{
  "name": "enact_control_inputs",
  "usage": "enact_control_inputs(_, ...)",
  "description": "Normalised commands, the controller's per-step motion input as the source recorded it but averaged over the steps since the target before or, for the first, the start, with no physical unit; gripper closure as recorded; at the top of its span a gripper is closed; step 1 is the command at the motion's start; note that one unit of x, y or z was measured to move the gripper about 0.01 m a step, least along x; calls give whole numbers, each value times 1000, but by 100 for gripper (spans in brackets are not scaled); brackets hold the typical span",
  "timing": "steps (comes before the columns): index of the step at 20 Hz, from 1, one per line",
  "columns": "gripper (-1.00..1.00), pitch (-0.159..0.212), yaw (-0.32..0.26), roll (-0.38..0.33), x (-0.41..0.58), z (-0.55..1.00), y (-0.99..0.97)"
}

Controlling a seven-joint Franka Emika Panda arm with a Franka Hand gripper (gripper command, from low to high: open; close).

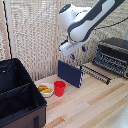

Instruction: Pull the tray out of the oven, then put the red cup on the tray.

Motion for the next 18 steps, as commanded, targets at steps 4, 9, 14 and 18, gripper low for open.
enact_control_inputs(4,-100,-36,91,-303,-7,0,-419)
enact_control_inputs(9,-100,-49,116,-287,-11,0,-368)
enact_control_inputs(14,-100,-65,146,-265,-4,0,-306)
enact_control_inputs(18,-100,-54,144,-267,-1,0,-315)
